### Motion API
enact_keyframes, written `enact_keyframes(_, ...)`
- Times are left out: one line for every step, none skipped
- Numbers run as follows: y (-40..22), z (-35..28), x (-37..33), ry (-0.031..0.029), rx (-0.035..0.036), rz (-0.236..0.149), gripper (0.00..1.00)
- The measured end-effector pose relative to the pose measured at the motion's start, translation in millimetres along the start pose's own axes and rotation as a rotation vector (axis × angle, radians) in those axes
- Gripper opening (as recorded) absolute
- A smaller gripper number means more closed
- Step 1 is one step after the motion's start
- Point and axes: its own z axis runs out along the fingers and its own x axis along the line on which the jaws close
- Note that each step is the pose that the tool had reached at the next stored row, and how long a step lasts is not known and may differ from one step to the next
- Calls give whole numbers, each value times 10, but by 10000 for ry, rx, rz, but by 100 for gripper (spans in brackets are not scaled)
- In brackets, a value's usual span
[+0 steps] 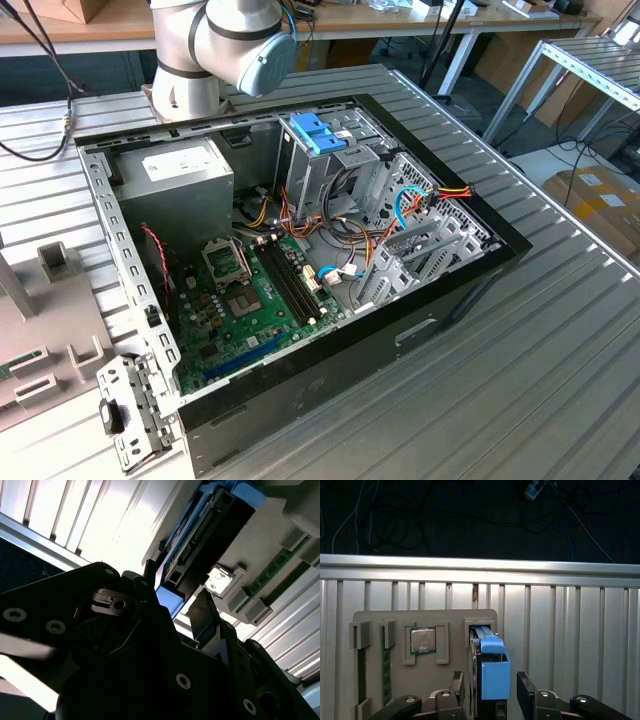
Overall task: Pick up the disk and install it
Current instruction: 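Pick up the disk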
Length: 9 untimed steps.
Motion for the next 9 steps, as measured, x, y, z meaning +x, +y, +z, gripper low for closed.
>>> enact_keyframes(0,3,0,-1,1,0,54)
enact_keyframes(0,8,0,0,0,1,54)
enact_keyframes(0,12,0,0,0,1,54)
enact_keyframes(0,14,0,-1,0,1,54)
enact_keyframes(-1,17,1,-1,1,1,54)
enact_keyframes(-1,20,1,-1,1,1,54)
enact_keyframes(-1,23,1,-1,1,1,54)
enact_keyframes(-1,25,1,-1,1,1,54)
enact_keyframes(-1,27,1,0,0,1,54)
